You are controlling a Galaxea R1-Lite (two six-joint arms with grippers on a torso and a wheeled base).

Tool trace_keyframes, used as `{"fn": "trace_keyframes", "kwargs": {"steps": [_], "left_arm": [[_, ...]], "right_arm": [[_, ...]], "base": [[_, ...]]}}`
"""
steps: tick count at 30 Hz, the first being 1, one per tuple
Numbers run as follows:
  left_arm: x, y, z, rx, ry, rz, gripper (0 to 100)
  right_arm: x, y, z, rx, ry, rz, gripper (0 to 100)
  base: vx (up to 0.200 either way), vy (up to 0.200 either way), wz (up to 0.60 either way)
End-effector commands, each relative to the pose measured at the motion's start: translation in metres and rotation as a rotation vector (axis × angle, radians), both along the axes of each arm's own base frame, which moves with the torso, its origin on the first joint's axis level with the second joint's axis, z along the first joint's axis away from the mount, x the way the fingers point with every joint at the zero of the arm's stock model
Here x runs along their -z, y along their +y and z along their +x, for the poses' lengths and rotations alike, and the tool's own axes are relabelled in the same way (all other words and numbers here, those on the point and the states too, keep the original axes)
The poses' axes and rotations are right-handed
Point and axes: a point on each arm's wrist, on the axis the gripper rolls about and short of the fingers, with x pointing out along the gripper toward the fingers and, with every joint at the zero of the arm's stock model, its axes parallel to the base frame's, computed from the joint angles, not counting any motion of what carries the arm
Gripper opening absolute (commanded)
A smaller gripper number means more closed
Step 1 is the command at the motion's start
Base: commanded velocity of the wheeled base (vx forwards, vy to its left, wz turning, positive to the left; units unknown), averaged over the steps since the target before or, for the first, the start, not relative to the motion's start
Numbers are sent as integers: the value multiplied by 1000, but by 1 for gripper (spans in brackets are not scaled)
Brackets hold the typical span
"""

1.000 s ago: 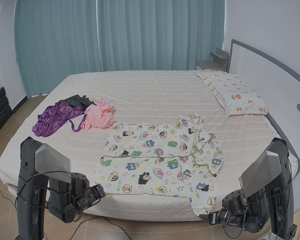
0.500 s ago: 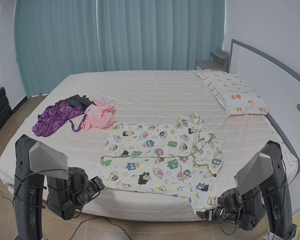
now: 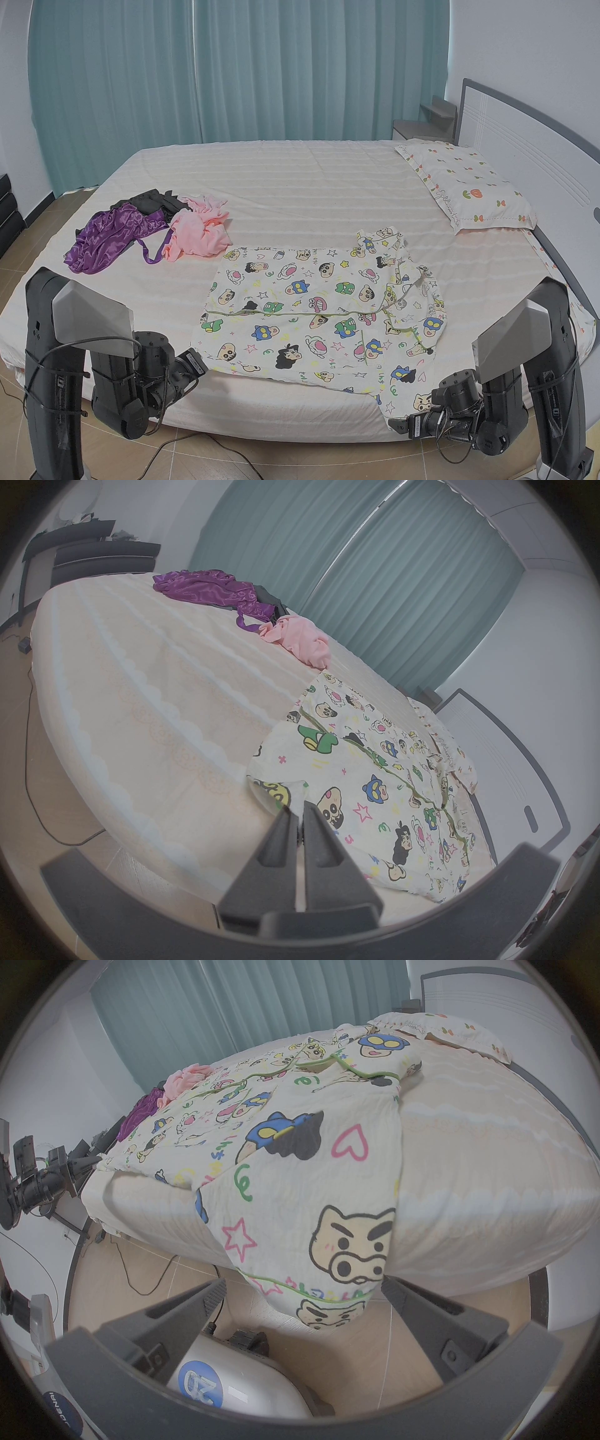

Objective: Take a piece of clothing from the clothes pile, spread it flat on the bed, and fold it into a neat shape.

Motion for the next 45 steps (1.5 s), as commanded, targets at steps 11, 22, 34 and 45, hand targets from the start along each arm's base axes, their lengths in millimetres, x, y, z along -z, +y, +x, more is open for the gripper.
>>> {"fn": "trace_keyframes", "kwargs": {"steps": [11, 22, 34, 45], "left_arm": [[-20, 0, 3, -28, -66, -63, 0], [-21, 1, 2, -30, -67, -61, 0], [-21, 1, 0, -29, -61, -57, 0], [-14, -2, -19, 4, -2, 52, 0]], "right_arm": [[-5, 10, 18, -29, 23, -43, 100], [-6, 11, 21, -27, 40, -58, 0], [-6, 7, 16, 2, 37, -91, 0], [-50, -21, -31, -56, 3, 127, 0]], "base": [[0, 0, 0], [0, 0, 0], [0, 0, 0], [0, 0, 0]]}}
